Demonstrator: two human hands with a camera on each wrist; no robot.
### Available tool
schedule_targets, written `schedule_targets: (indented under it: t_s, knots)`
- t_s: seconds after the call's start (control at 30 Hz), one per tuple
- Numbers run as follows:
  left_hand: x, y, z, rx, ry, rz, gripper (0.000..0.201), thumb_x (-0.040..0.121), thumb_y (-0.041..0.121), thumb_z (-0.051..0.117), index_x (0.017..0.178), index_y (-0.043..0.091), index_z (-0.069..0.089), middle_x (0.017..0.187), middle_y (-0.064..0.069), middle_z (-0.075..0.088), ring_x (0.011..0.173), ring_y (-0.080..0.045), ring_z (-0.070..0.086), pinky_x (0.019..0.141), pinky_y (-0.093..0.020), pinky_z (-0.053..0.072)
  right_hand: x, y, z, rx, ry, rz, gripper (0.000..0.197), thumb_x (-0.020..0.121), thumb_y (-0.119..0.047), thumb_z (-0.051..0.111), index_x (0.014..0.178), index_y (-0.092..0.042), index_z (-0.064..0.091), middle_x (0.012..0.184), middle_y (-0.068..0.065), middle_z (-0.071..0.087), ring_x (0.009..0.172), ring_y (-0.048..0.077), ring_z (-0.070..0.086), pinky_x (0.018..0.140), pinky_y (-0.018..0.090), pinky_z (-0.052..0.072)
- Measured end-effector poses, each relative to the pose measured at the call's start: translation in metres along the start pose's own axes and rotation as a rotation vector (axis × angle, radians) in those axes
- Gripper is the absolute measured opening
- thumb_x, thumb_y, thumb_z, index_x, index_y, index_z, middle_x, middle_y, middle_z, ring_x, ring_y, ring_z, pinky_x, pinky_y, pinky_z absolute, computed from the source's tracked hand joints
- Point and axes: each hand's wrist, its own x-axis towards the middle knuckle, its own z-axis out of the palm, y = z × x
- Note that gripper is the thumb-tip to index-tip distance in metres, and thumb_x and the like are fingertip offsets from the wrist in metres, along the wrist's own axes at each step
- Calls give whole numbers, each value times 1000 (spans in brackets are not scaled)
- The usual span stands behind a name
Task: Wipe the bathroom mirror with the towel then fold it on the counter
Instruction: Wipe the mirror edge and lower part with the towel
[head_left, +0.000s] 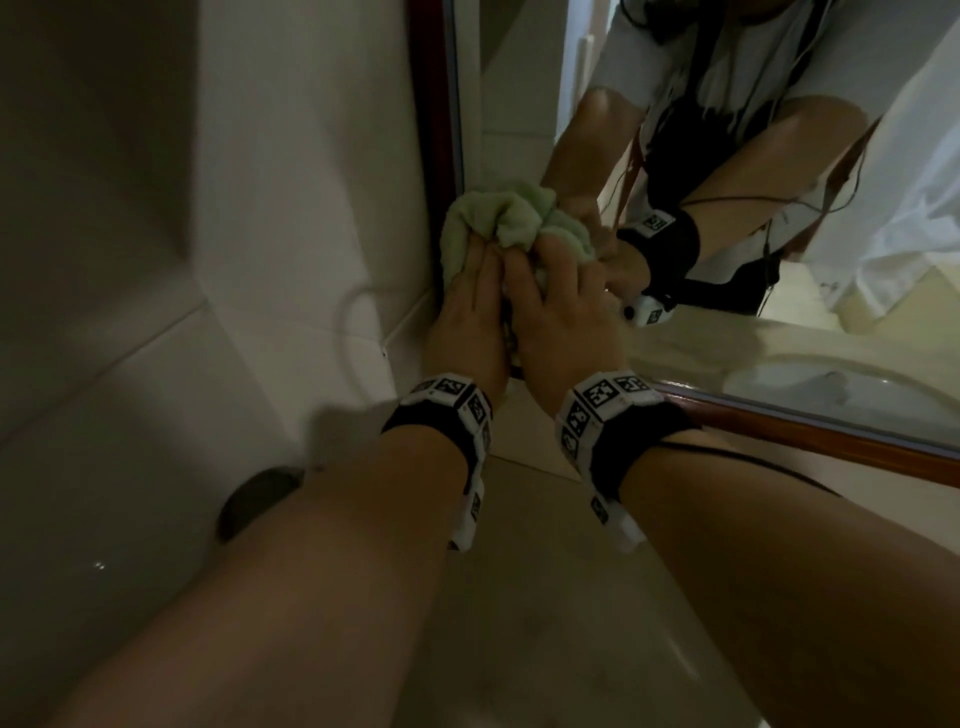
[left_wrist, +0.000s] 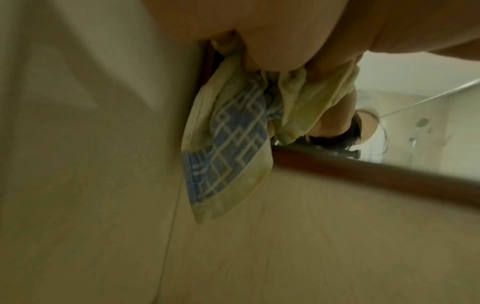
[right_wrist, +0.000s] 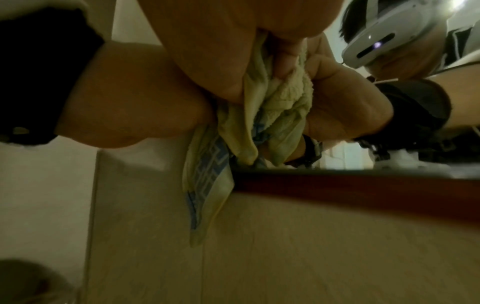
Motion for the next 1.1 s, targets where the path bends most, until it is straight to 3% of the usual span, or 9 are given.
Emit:
schedule_targets:
  t_s: [0.07, 0.33, 0.5, 0.63, 0.73, 0.83, 0.97, 1.03, 1.1]
  knots:
    - [-18, -5, 10, -8, -26, -19, 75, 96, 17, 64, 159, 10, 23, 165, -7, 30, 146, -18, 35, 108, -24, 38, -14, -1, 8, 62, -87, -21, 61, 92, -18, 35, 152, -13, 34, 147, 18, 29, 116, 42, 45, 100, 51, 46]
    - [-33, -10, 11, -61, -109, -83, 75, 96, 10, 63, 159, 11, 23, 164, -8, 31, 143, -23, 41, 111, -24, 33, -25, -6, 16, 158, -240, 5, 67, 86, -23, 21, 150, -10, 36, 145, 21, 37, 116, 43, 44, 105, 50, 43]
    - [-57, -7, -9, -11, -505, -250, 71, 97, 21, 58, 155, 37, 21, 153, -2, 46, 122, -26, 58, 101, -37, 52, -33, -2, 12, 264, -621, 32, 65, 91, -22, 57, 151, -22, 30, 145, 15, 27, 129, 39, 38, 107, 46, 43]
    - [-55, -13, -39, -11, -728, -282, 66, 102, 22, 49, 160, 34, 20, 158, -5, 40, 135, -27, 49, 112, -28, 40, -24, 13, 0, 409, -861, 60, 61, 92, -30, 64, 148, -23, 41, 143, 12, 42, 125, 33, 51, 108, 39, 45]
    - [-49, -2, -68, -163, -693, -313, 52, 105, 19, 46, 155, 26, 36, 151, -5, 48, 133, -23, 51, 109, -21, 37, -10, 25, -29, 591, -827, 224, 44, 90, -28, 66, 134, -22, 57, 120, 4, 63, 108, 24, 61, 94, 38, 52]
    - [-37, 5, -87, -331, -481, -526, 30, 99, 27, 54, 127, 26, 65, 125, 3, 66, 108, -14, 62, 92, -21, 47, -5, 37, -56, 734, -589, 435, 36, 87, -35, 64, 121, -27, 54, 116, 1, 60, 97, 22, 63, 85, 39, 56]
    - [-8, 16, -86, -521, -243, -720, 21, 96, 2, 52, 103, 10, 70, 97, -4, 72, 86, -19, 68, 76, -28, 57, -17, 33, -75, 609, -622, 84, 58, 84, -41, 68, 139, -39, 48, 147, -5, 36, 129, 21, 48, 108, 34, 44]
    - [-5, 30, -74, -693, -262, -843, 22, 96, -3, 48, 95, 8, 67, 96, -11, 72, 83, -24, 70, 70, -28, 60, -29, 26, -64, 352, -732, -174, 74, 90, -41, 64, 154, -26, 31, 162, 1, 15, 146, 25, 28, 116, 33, 29]
    - [-8, 39, -55, -743, -373, -868, 25, 93, 4, 48, 89, 18, 68, 102, -12, 73, 92, -27, 72, 82, -39, 62, -39, 24, -45, 186, -757, -243, 71, 97, -30, 53, 157, -14, 20, 164, 6, 8, 149, 26, 24, 115, 33, 33]
